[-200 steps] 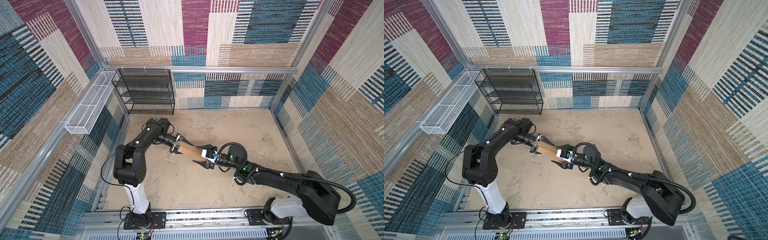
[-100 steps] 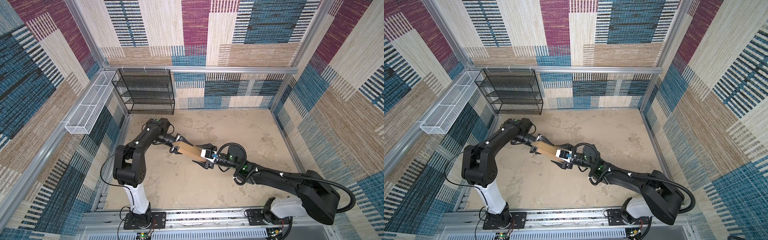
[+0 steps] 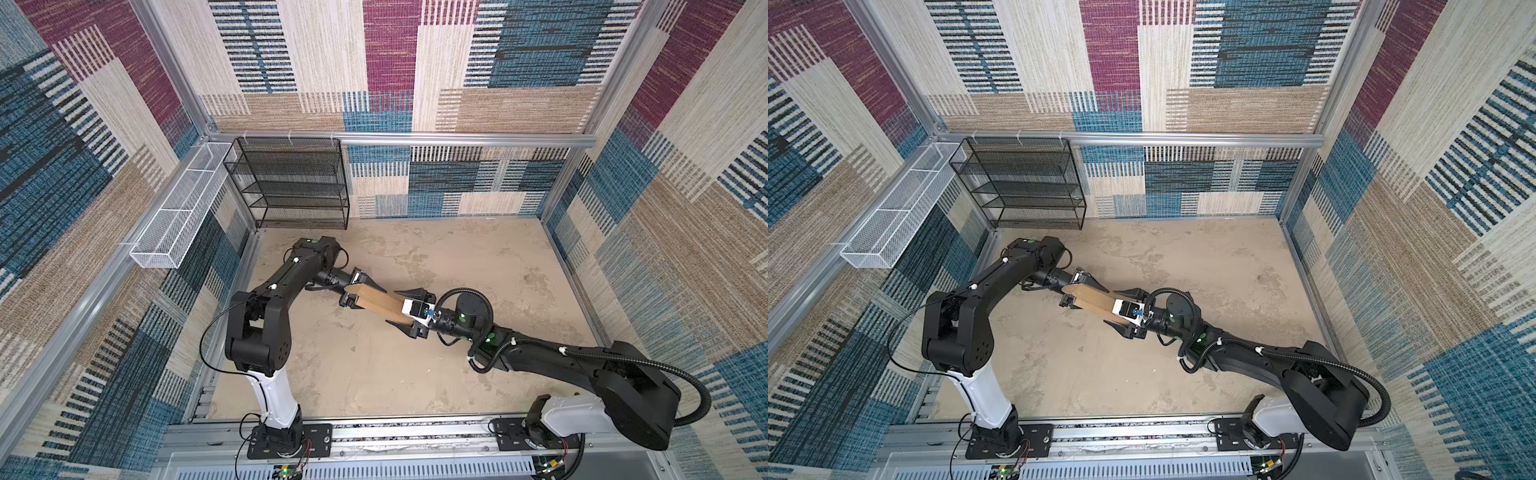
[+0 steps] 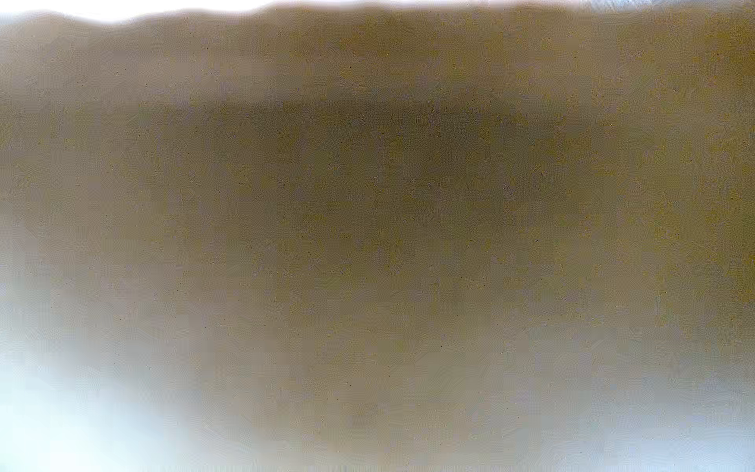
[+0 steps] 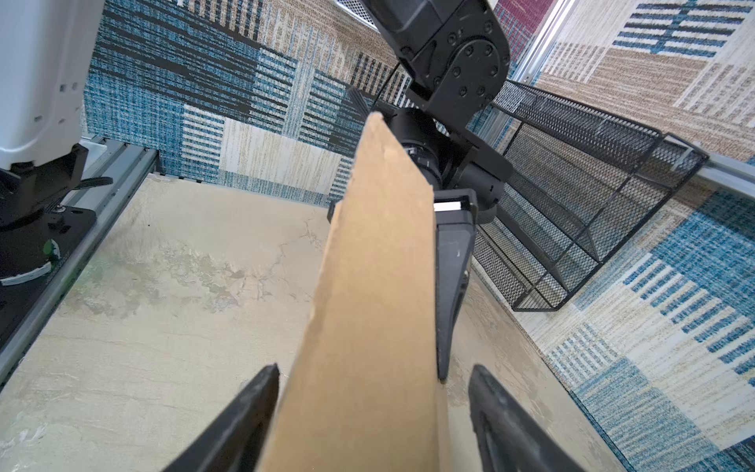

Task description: Fold the paper box

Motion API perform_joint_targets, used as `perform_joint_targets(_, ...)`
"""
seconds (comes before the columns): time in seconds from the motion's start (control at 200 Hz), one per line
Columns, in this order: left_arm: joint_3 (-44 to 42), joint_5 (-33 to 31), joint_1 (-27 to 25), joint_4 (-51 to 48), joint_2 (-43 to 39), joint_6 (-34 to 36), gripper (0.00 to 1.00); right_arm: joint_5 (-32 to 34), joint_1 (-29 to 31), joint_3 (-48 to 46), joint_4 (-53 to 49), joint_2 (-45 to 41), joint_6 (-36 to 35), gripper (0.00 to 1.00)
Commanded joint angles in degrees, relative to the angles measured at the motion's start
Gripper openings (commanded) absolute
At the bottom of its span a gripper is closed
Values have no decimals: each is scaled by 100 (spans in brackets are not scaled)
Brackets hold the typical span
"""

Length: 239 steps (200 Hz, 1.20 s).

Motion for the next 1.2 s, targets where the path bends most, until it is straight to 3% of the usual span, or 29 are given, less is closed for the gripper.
perform_joint_targets(0.0, -14, 94, -28, -185, -55, 154, 18, 243, -7, -8, 243, -26, 76, 73)
perform_joint_targets(0.426, 6, 108, -37, -183, 8, 201, 18, 81, -5, 107, 148, 14, 26, 66)
perform_joint_targets(1.192, 61, 124, -81, -187, -10, 189, 27, 4, -9, 120, 2, -65, -49, 57)
